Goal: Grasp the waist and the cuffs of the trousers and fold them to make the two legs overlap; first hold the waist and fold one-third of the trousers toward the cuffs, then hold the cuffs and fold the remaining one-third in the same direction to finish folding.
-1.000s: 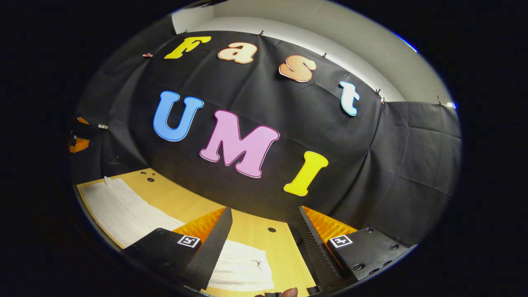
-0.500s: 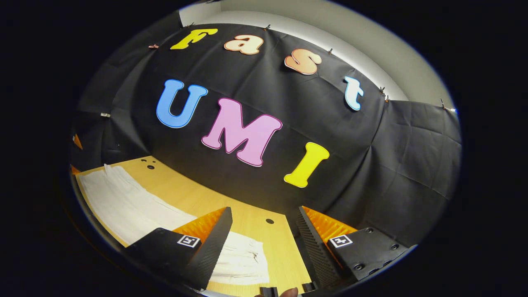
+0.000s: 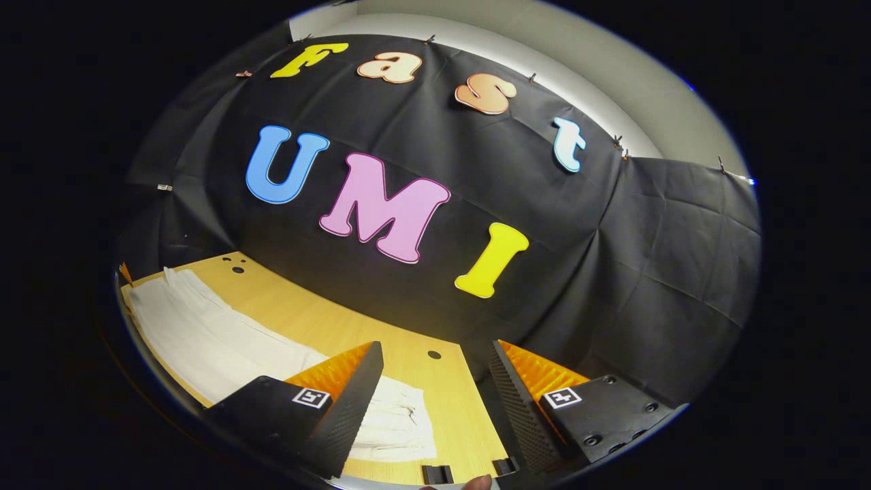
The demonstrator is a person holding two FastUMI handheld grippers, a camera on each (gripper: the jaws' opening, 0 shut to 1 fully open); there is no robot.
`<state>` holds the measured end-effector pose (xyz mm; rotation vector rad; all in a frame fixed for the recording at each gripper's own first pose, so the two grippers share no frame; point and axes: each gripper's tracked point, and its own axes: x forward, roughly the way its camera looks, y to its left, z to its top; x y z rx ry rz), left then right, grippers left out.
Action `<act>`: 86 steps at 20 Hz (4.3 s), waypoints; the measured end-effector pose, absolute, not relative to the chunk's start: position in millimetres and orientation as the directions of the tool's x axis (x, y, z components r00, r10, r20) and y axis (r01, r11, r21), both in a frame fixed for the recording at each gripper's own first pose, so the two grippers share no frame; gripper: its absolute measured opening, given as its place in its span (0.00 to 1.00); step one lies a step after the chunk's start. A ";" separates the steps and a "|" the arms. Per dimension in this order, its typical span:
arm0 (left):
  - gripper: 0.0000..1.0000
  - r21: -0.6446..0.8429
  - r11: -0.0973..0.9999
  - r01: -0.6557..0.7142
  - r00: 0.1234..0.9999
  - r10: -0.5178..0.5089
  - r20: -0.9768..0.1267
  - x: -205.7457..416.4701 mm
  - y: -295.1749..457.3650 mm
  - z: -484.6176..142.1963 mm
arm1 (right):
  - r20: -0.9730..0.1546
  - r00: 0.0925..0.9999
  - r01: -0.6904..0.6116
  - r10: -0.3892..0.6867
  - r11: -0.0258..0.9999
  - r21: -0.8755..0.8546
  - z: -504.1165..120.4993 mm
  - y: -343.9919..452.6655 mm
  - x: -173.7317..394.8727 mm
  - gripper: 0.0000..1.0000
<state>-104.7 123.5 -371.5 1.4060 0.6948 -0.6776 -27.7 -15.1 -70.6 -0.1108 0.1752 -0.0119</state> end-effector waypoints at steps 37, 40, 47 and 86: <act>0.07 0.565 -0.018 0.825 0.562 0.131 -0.816 -30.2 142.2 -425.6 | -0.722 0.663 -0.731 0.198 0.379 -0.567 -417.5 3.5 -48.6 0.93; 0.07 0.562 -0.007 0.827 0.557 0.150 -0.817 -30.2 143.6 -424.8 | -0.739 0.636 -0.761 0.223 0.338 -0.553 -431.7 14.7 -46.0 0.94; 0.07 0.557 0.000 0.831 0.550 0.160 -0.820 -29.0 143.0 -425.5 | -0.728 0.645 -0.760 0.230 0.295 -0.580 -446.0 32.1 -21.1 0.82; 0.05 0.615 0.303 0.728 0.604 0.139 -0.784 178.6 126.2 -349.5 | -0.653 0.719 -0.622 0.236 0.637 -0.455 -384.8 30.9 187.9 0.05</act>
